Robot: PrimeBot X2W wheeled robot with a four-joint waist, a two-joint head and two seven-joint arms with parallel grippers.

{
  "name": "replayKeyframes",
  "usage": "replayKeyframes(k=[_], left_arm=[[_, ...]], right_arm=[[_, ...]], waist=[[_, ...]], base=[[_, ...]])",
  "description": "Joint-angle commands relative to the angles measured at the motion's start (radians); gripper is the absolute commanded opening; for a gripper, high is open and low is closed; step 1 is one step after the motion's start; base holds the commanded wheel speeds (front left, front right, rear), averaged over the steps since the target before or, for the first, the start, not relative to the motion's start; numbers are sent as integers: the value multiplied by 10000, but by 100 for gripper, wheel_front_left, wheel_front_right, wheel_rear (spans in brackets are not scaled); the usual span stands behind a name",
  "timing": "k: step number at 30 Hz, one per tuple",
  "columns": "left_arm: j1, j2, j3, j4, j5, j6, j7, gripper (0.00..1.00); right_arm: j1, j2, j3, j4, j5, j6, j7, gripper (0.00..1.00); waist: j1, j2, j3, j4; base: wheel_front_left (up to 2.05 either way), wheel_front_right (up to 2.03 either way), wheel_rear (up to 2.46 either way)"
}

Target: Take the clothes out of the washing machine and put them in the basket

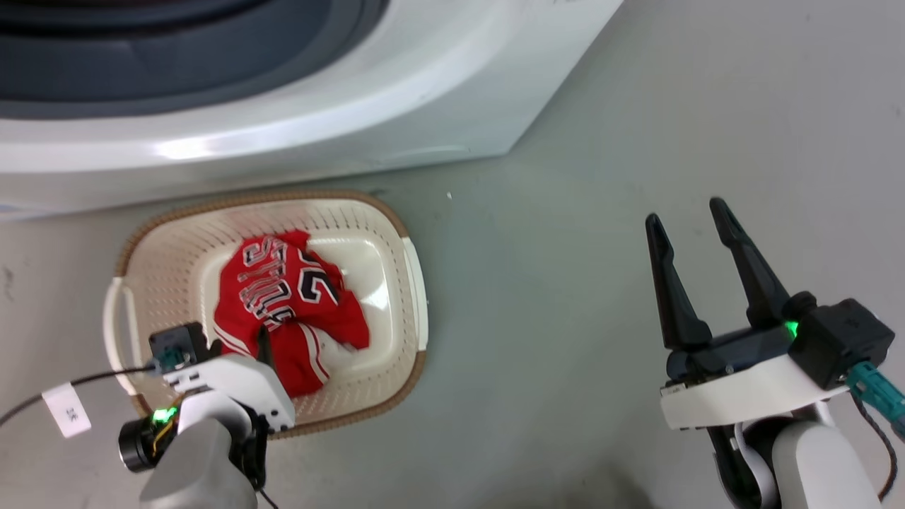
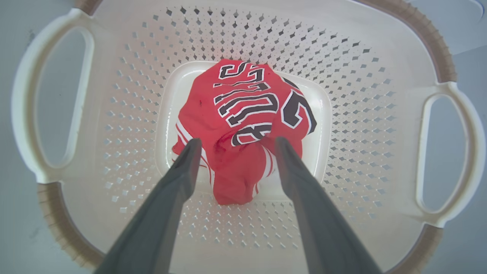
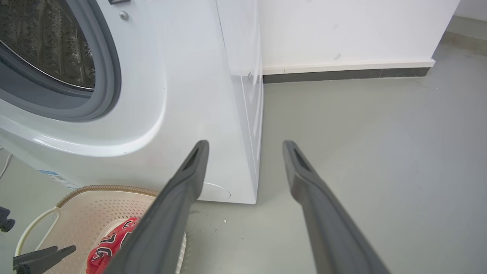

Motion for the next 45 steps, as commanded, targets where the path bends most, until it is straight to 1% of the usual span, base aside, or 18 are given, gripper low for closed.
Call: replayKeyframes(k=[1,7,15,23,27,30,32,35,41,45], left_arm=[[271,-59,55,-144,-5,34,-34,100],[1419,-226,168,-1254,284,122,-33,100],[2697,-483,348,-2927,746,230,-34,100],[3700,-714,484,-4949,1296,359,-34,100],[4014,-781,460,-6061,1560,447,-35,100],[4103,-825,372,-6627,1718,501,-35,100],[3937,-836,297,-6795,1807,478,-35,100],[3483,-762,210,-6700,1941,440,-35,100],[2043,-487,40,-5813,2130,333,-16,100],[875,-300,-150,-5130,2217,234,248,100]], right_arm=[[191,19,-50,37,3,-7,19,100],[697,19,-371,129,-114,-7,249,100],[1223,18,-667,12,-216,-7,561,100],[1639,19,-858,-127,-252,-7,735,100],[1779,19,-898,-219,-212,-7,829,100],[1875,19,-900,-286,-188,-7,874,100],[1884,19,-911,-352,-169,-7,907,100],[1838,19,-848,-448,-150,-7,915,100],[1803,19,-676,-594,-31,-7,876,100],[1723,19,-524,-690,-2,-7,853,100]], waist=[[-1,0,-887,237],[-1,0,-2149,591],[-1,0,-3317,1005],[-1,0,-4018,1287],[-1,0,-4242,1378],[-1,0,-4321,1402],[-1,0,-4303,1417],[-1,0,-4226,1384],[-1,0,-3849,1229],[-1,0,-3471,1071]], base=[[0,0,0],[0,0,0],[0,0,0],[0,0,0],[0,0,0],[0,0,0],[0,0,0],[0,0,0],[0,0,0],[0,0,0]])
